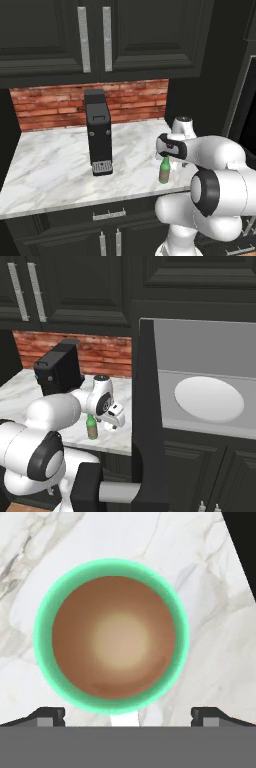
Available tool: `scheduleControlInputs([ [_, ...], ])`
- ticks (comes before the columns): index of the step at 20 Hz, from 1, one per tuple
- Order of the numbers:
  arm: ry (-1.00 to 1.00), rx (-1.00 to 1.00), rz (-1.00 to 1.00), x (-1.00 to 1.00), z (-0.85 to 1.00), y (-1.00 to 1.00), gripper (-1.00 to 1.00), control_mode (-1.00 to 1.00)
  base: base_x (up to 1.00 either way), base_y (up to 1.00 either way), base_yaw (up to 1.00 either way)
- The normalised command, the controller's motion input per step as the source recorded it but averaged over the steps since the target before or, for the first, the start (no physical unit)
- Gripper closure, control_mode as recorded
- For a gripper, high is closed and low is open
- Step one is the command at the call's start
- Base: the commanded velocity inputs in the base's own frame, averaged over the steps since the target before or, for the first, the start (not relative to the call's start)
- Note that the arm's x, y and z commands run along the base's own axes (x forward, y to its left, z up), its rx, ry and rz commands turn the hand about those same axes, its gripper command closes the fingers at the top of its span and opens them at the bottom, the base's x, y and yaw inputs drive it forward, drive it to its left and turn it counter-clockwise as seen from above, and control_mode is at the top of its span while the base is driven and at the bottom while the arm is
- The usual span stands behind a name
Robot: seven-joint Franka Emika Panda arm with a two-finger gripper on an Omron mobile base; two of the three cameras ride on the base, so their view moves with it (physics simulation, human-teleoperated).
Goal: Place the microwavable item in the microwave. Then, close the microwave door and press the start button.
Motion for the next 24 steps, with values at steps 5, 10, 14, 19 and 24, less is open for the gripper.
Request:
scheduleControlInputs([
  [5,0.00,0.00,0.05,0.02,-0.11,0.02,1.00,-1.00,0.00,0.00,0.00],
  [10,-0.02,0.00,0.02,0.00,-0.01,0.00,1.00,-1.00,0.00,0.00,0.00],
  [14,-0.08,0.00,0.01,0.00,0.01,-0.01,1.00,-1.00,0.00,0.00,0.00],
  [19,-0.12,0.00,0.00,-0.01,0.46,-0.14,1.00,-1.00,0.00,0.00,0.00],
  [24,-0.24,-0.06,0.00,-0.05,0.98,-0.01,1.00,-1.00,0.00,0.00,0.00],
])
